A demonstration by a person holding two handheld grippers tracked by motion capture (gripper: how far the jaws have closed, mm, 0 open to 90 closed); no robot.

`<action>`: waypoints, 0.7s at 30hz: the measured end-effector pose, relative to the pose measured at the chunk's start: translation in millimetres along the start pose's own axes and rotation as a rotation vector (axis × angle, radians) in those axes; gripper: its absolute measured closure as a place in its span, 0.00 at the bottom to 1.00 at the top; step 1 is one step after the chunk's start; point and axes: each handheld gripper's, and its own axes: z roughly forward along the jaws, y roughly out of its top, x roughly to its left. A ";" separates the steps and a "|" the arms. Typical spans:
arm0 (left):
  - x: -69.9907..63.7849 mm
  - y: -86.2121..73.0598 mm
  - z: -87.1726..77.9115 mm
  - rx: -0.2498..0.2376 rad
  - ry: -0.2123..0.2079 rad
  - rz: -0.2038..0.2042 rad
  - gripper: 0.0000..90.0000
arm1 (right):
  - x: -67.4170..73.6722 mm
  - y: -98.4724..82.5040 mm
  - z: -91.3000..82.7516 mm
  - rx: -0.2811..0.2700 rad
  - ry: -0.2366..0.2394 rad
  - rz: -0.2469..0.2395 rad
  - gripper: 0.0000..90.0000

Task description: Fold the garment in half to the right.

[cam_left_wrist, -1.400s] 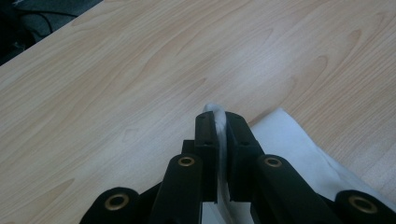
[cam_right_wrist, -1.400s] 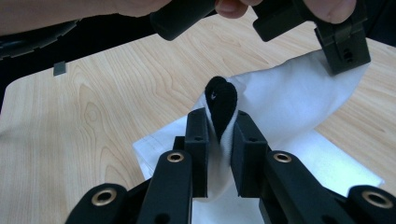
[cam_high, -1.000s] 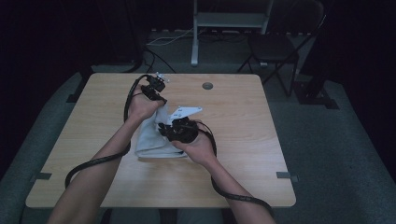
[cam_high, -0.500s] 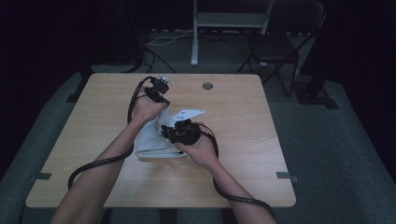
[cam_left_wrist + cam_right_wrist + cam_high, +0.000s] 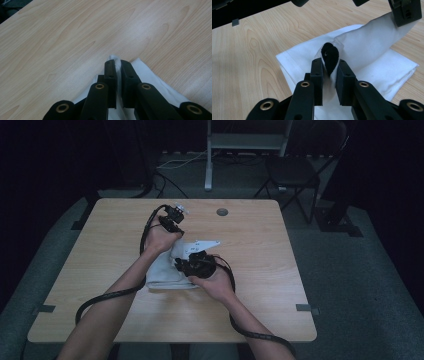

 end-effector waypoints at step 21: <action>-6.2 -0.7 7.2 0.005 -0.004 0.006 0.94 | -2.1 -6.0 0.2 0.010 -0.006 0.007 0.87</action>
